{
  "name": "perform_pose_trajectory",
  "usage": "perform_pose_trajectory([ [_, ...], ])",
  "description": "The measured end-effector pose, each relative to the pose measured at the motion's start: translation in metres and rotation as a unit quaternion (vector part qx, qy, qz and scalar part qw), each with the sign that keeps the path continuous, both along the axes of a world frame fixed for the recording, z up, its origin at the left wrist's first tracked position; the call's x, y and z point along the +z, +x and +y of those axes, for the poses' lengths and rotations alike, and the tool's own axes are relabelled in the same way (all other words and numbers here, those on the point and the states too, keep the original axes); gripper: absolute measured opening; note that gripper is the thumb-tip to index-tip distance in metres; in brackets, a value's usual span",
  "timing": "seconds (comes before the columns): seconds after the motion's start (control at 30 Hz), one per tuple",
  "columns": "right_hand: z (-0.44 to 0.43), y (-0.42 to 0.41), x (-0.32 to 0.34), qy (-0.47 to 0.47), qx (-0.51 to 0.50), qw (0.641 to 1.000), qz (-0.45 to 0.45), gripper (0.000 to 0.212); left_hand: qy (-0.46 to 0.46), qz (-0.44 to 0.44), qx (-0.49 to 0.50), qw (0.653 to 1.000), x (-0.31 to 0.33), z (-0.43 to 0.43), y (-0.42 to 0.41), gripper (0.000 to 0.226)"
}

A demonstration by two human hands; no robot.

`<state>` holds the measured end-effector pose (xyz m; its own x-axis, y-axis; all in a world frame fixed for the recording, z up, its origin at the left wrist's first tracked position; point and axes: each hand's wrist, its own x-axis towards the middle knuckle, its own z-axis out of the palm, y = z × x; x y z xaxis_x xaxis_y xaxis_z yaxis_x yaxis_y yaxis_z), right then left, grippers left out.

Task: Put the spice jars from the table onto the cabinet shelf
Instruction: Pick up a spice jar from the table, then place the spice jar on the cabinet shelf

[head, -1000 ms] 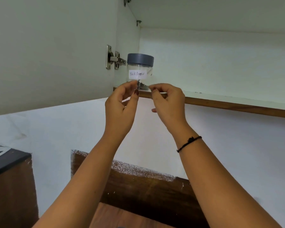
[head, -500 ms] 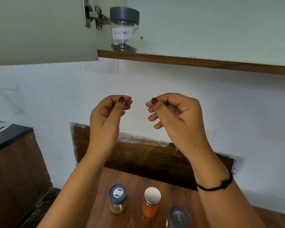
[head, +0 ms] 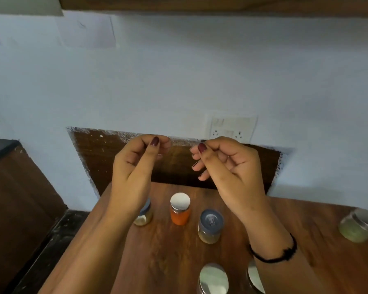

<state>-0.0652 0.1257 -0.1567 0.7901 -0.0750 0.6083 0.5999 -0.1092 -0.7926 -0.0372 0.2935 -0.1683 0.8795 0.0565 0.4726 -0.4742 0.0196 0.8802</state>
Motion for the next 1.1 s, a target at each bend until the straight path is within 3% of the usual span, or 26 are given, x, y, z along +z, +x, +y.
perform_pose_trajectory([
  [0.17, -0.027, -0.015, -0.029, 0.001, -0.028, 0.999, 0.022, 0.016, 0.022, 0.028, -0.033, 0.999, -0.022, -0.020, -0.011, 0.025],
  [0.47, -0.061, -0.041, -0.085, -0.014, -0.083, 0.995, 0.056, 0.026, 0.117, 0.060, -0.096, 0.987, -0.073, -0.048, -0.026, 0.021],
  [0.63, -0.061, -0.056, -0.123, 0.004, -0.096, 0.988, 0.123, 0.026, 0.081, 0.141, -0.170, 0.972, -0.107, -0.067, -0.047, 0.029],
  [0.77, -0.062, -0.058, -0.142, -0.012, -0.103, 0.983, 0.154, 0.031, 0.092, 0.185, -0.210, 0.956, -0.128, -0.077, -0.054, 0.022],
  [0.87, -0.065, -0.058, -0.158, -0.017, -0.109, 0.978, 0.176, 0.031, 0.142, 0.198, -0.201, 0.949, -0.152, -0.076, -0.051, 0.022],
  [1.1, -0.067, -0.067, -0.202, 0.043, -0.104, 0.953, 0.280, 0.009, 0.182, 0.254, -0.144, 0.939, -0.206, -0.068, -0.061, 0.022],
])
